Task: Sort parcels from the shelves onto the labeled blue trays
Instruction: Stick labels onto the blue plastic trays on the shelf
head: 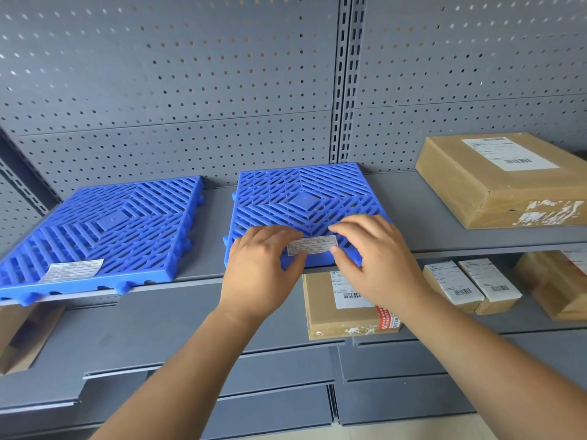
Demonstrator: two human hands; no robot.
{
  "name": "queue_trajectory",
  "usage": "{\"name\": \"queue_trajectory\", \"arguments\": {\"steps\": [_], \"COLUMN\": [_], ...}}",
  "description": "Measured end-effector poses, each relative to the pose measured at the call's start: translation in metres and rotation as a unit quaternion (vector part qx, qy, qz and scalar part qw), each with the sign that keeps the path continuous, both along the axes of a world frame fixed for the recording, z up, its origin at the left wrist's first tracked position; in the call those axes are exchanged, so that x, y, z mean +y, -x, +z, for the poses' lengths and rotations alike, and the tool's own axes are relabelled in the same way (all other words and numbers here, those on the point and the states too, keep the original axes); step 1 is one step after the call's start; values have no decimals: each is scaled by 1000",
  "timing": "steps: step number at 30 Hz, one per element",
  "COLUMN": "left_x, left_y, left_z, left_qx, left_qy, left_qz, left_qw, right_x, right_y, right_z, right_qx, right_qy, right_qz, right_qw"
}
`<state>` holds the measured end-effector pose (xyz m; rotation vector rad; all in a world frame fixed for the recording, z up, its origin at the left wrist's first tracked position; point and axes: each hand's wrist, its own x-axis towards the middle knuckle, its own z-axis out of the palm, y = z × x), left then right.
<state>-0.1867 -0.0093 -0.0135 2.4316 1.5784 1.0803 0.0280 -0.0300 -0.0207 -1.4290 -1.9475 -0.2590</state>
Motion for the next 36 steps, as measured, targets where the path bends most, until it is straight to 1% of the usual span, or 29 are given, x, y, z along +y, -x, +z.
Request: {"name": "queue_trajectory", "arguments": {"steps": [3,5,13,19,24,31,36], "left_x": [-3,-4,-11,-25,-45,-92,-132], "left_y": [-4,-8,-32,-66,-116,-212,-285], "left_z": [4,7,10,21,33,41,44], "left_qx": [47,62,73,88,97,92,95], "left_qy": [-7,-5,-1,-20,-36,-49,-48], "left_qz": [31,39,44,44,29,-25,-69], "left_qw": [998,997,996,995,994,994,992], "right_x": [-2,-5,-26,-49,-76,-138,-190], "right_y": [2,2,-6,-31,-73,-164,-230], "right_z": [3,4,7,18,31,43,45], "right_qx": [-1,-3,1,8,15,18,54], "right_qy": [10,19,57,60,51,63,76], "right_qz": [-28,-57,-142,-186,-217,-276,-314], "right_qw": [1000,998,988,981,975,959,945]}}
